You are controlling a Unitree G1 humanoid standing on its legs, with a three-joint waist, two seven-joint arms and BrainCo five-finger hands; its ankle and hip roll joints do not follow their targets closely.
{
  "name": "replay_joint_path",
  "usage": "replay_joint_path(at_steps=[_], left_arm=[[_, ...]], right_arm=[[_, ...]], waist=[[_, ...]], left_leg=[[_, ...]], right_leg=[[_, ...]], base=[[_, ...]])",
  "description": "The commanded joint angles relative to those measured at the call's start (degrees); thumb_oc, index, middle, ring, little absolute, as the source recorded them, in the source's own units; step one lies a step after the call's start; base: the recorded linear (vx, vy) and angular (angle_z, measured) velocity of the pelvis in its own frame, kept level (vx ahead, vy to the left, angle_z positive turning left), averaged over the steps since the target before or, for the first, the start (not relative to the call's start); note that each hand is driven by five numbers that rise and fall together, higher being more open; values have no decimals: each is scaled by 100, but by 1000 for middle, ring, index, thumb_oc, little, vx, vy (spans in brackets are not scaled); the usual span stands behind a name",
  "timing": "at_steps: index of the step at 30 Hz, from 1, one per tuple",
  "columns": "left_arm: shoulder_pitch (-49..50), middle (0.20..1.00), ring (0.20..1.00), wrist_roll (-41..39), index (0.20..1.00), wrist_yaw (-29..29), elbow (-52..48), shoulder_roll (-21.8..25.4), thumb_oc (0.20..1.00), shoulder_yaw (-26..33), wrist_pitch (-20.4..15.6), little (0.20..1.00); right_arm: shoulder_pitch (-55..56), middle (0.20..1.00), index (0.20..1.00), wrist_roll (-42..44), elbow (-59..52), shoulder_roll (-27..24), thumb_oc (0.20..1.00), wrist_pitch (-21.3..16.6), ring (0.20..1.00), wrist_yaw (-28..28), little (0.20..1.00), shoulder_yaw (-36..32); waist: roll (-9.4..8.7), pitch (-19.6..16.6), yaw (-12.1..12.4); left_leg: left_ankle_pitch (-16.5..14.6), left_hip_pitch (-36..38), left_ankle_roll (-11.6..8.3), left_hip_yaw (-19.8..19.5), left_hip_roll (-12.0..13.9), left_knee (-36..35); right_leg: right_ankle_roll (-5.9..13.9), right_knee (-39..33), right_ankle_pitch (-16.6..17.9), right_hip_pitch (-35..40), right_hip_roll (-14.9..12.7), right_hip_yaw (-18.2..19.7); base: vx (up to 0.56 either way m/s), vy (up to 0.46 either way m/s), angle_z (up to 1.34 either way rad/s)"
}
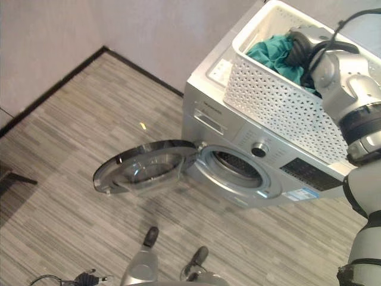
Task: Grab the laundry basket,head to the washer,open it,put in the laundry and shut it.
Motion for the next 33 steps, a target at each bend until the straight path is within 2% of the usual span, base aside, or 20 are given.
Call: replay_joint_path(at_steps=[1, 7, 12, 16, 20, 28, 33], left_arm=[[47, 1000, 1000, 257, 1000, 180, 214, 223, 1000, 6, -45, 1000], [97, 1000, 1000, 180, 1000, 251, 44, 129, 1000, -44, -126, 1000], [118, 1000, 1000, 98, 1000, 322, -44, 130, 1000, 28, -179, 1000], [168, 1000, 1000, 18, 1000, 371, -181, 162, 1000, 102, -234, 1000], [234, 1000, 1000, -18, 1000, 435, -346, 213, 1000, 122, -292, 1000], [146, 1000, 1000, 229, 1000, 607, -83, 132, 1000, 170, -276, 1000], [87, 1000, 1000, 245, 1000, 666, -91, 89, 1000, 101, -284, 1000]], right_arm=[[-97, 200, 200, -431, -86, -116, 200, 37, 200, -719, 200, -268], [57, 200, 200, -641, -192, -172, 200, -22, 200, -1052, 200, -643], [68, 200, 200, -650, -399, -181, 200, -126, 200, -1315, 200, -808], [176, 200, 200, -466, -588, -179, 200, -225, 200, -1516, 200, -1078], [242, 200, 200, -147, -568, -210, 200, -399, 200, -1991, 200, -1405], [445, 200, 200, -57, -1260, -410, 200, -645, 200, -2552, 200, -2044], [369, 200, 200, 227, -1322, -459, 200, -728, 200, -2831, 200, -2320]], waist=[[-392, -284, -37], [-158, -525, -43], [-34, -667, -49], [65, -755, -41], [157, -835, -2], [233, -982, 21], [237, -1025, 9]], left_leg=[[177, -23, 395, -11, -71, -324], [97, 356, 406, 92, -75, -306], [78, 527, 401, 140, -92, -286], [63, 632, 409, 136, -121, -281], [56, 703, 410, 93, -148, -276], [51, 763, 409, 60, -170, -285], [48, 797, 410, 57, -171, -286]], right_leg=[[690, -16, 250, 203, -602, 406], [664, -16, 167, 545, -617, 424], [647, -16, 124, 730, -638, 411], [633, -16, 94, 849, -656, 390], [632, -16, 71, 949, -685, 343], [630, -16, 66, 1001, -724, 321], [621, -16, 60, 1037, -716, 334]], base=[[24, 3, -8], [4, 2, -3], [-24, 2, -2], [-17, 5, -3], [-14, 6, -2], [-13, 8, 3], [-6, 3, 5]])
